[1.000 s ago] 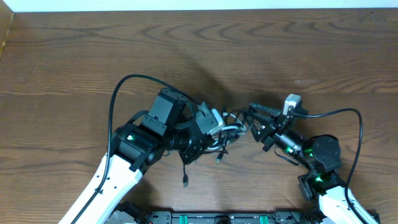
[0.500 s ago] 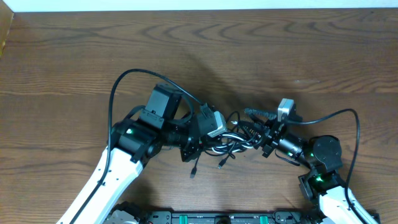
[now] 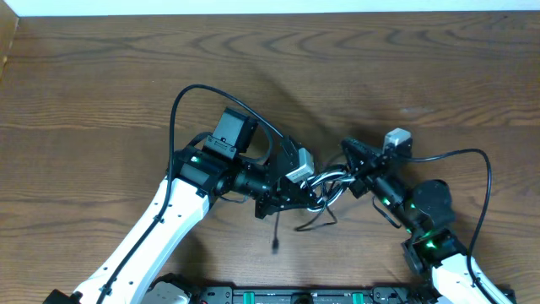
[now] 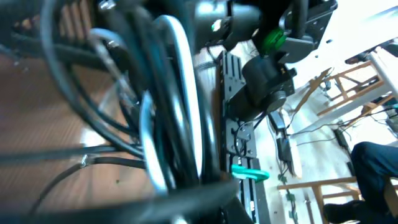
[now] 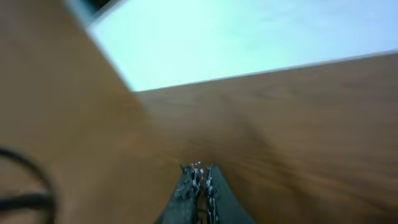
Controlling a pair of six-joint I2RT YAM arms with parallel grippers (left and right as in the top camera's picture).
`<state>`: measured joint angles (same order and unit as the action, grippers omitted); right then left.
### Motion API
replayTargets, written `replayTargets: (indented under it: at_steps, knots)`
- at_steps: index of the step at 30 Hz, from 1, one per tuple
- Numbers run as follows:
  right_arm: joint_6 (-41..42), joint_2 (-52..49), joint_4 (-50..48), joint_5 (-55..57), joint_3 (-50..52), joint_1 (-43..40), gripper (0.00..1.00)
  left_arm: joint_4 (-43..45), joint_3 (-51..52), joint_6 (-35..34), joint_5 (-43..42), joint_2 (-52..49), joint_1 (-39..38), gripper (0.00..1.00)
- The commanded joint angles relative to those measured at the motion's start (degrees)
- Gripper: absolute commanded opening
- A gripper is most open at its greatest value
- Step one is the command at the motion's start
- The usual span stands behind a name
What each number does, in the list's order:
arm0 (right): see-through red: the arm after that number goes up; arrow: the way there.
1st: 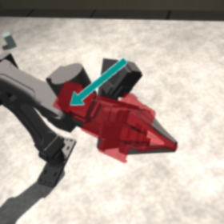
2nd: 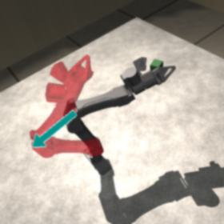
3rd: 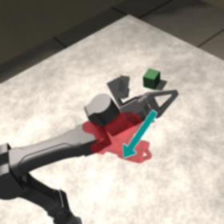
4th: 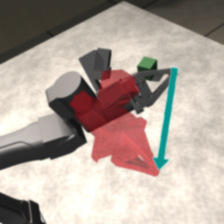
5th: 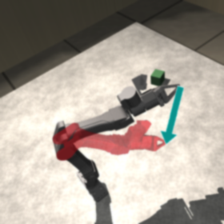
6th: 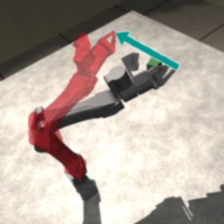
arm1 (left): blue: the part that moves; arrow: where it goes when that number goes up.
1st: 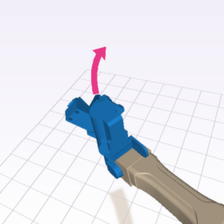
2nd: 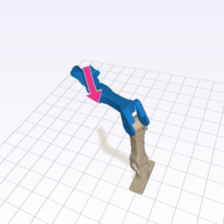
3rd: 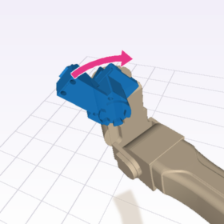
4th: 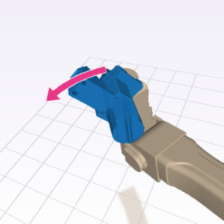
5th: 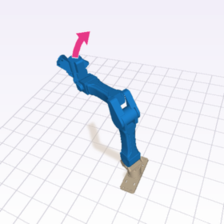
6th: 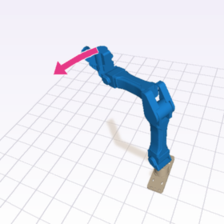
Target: Untangle cables
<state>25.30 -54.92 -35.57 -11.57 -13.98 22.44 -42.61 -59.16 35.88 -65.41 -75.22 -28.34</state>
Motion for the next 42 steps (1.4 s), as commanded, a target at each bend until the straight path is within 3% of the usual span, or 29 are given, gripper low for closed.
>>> replayTargets:
  at_steps: [1,12,19,23,27,33,37,42]
  knots:
    - [-4.59,-0.72,4.57,28.68,-0.37,-2.1,0.01,-2.32,-0.33,0.5,-12.35,2.71,-0.22,0.08]
    - [-1.38,-7.65,8.39,44.11,-0.37,-3.72,0.01,-2.36,-0.33,-1.05,-16.35,12.31,-0.17,0.08]
    - [1.97,-12.15,8.44,44.0,-0.37,-6.12,0.03,-2.29,-0.33,-2.08,-15.28,20.04,0.22,0.08]
    - [2.1,-12.09,8.35,42.23,-0.37,-6.1,0.2,-2.34,-0.33,-3.61,-3.8,23.19,1.51,0.08]
    - [2.12,-11.67,8.17,34.27,-0.37,-6.12,0.33,-0.94,-0.33,-3.58,2.47,23.15,1.64,0.08]
    - [2.1,-8.76,8.24,8.09,-0.37,-6.1,0.76,1.97,-0.31,-3.58,7.56,17.31,1.64,0.08]
    - [2.1,-7.02,8.87,-3.45,-0.37,-6.1,0.99,4.59,-0.31,-3.58,10.78,11.61,1.64,0.08]
    - [2.47,-3.56,12.11,-7.23,-0.37,-6.12,0.99,9.16,-0.31,-3.56,18.6,4.68,1.64,0.08]
